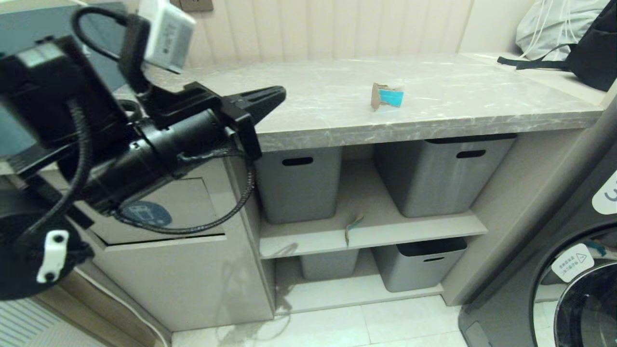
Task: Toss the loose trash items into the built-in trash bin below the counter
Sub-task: Pick up the garbage
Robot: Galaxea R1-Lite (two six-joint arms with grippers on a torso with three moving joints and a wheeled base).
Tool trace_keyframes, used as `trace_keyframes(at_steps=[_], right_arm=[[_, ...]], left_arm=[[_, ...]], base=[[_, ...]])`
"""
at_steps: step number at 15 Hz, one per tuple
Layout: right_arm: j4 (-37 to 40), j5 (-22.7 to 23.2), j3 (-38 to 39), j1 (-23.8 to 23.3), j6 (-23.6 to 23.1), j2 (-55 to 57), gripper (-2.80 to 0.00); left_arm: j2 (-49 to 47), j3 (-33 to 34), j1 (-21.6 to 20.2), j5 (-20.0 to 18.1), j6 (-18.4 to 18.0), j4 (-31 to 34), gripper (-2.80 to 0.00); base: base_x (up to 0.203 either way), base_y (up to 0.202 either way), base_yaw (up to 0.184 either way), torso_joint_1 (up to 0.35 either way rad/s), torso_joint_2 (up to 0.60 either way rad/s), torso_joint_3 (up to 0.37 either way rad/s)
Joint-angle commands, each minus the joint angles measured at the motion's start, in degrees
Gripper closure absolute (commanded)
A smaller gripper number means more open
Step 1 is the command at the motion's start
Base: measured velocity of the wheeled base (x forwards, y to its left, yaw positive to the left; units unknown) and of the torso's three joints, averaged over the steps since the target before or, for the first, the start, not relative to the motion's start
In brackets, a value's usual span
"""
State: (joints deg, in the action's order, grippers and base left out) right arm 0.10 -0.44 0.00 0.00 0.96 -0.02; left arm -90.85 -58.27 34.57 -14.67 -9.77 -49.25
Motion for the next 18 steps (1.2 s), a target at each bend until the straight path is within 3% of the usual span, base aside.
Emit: trace_keyframes(at_steps=[1, 7, 10, 11, 18], right_arm=[[0.0, 0.0, 0.0, 0.0, 0.0, 0.0, 0.0], [0.0, 0.0, 0.0, 0.0, 0.0, 0.0, 0.0], [0.0, 0.0, 0.0, 0.0, 0.0, 0.0, 0.0], [0.0, 0.0, 0.0, 0.0, 0.0, 0.0, 0.0], [0.0, 0.0, 0.0, 0.0, 0.0, 0.0, 0.0]], left_arm=[[-4.9, -4.5, 1.0, 0.1, -1.2, 3.0, 0.0], [-14.0, -25.2, 7.8, 6.0, -2.3, 17.8, 0.0], [-17.9, -29.5, 9.2, 6.4, -2.4, 22.4, 0.0], [-18.9, -30.6, 9.2, 6.4, -2.4, 23.0, -2.8], [-23.0, -38.5, 9.7, 6.0, -2.2, 25.7, -2.8]], base=[[0.0, 0.0, 0.0, 0.0, 0.0, 0.0], [0.0, 0.0, 0.0, 0.0, 0.0, 0.0], [0.0, 0.0, 0.0, 0.0, 0.0, 0.0], [0.0, 0.0, 0.0, 0.0, 0.0, 0.0], [0.0, 0.0, 0.0, 0.0, 0.0, 0.0]])
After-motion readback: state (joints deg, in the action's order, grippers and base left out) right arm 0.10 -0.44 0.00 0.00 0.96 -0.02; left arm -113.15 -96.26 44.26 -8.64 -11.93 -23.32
